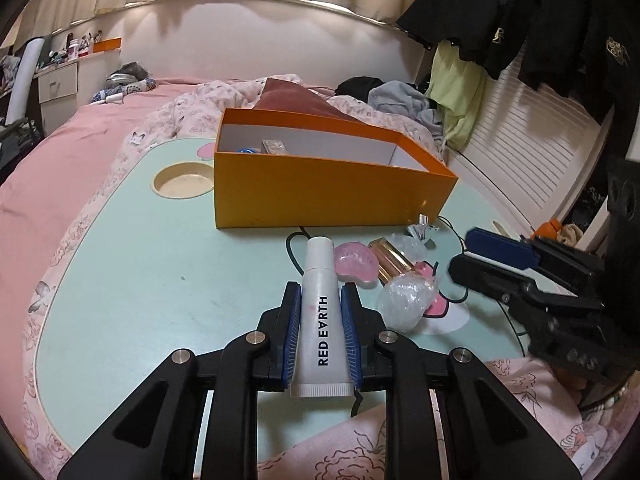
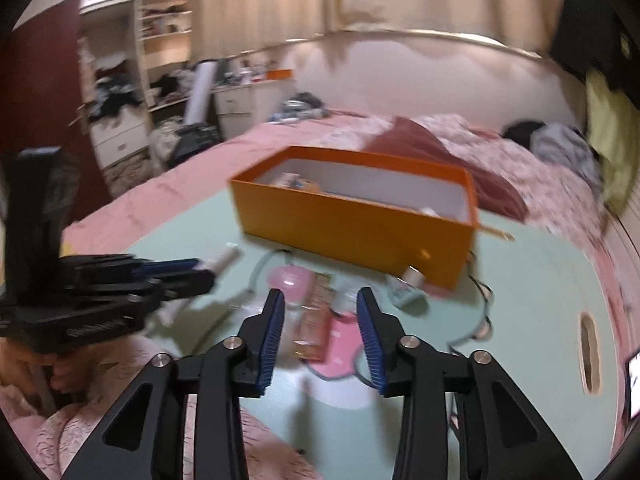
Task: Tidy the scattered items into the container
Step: 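Grasp the bubble-wrapped clear item with the right gripper and lift, then carry the white tube into the box with the left gripper while the right carries the bubble-wrapped item in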
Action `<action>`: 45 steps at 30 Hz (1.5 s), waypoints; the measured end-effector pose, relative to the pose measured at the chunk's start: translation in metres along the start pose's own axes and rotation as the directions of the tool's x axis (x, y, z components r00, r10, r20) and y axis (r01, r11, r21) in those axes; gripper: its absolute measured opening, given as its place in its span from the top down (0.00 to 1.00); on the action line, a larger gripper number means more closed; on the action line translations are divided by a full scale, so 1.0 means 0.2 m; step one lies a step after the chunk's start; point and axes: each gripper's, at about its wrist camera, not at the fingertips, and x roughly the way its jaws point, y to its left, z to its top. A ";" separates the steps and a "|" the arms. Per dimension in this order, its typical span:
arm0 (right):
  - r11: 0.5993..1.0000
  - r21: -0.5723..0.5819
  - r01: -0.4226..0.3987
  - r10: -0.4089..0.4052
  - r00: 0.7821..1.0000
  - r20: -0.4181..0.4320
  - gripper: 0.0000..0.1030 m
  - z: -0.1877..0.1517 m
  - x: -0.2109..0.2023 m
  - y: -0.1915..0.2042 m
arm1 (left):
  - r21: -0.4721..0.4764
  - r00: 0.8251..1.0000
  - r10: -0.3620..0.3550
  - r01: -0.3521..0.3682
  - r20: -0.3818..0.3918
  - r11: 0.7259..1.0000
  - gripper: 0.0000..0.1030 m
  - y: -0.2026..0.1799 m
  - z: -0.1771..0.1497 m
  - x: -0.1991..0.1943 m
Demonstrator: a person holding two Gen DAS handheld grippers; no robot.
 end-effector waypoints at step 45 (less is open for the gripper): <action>0.968 0.129 0.217 -0.214 0.976 -0.034 0.77 -0.03 0.05 -0.10 | 0.015 1.000 0.018 -0.018 -0.001 1.000 0.79 -0.02 -0.01 0.02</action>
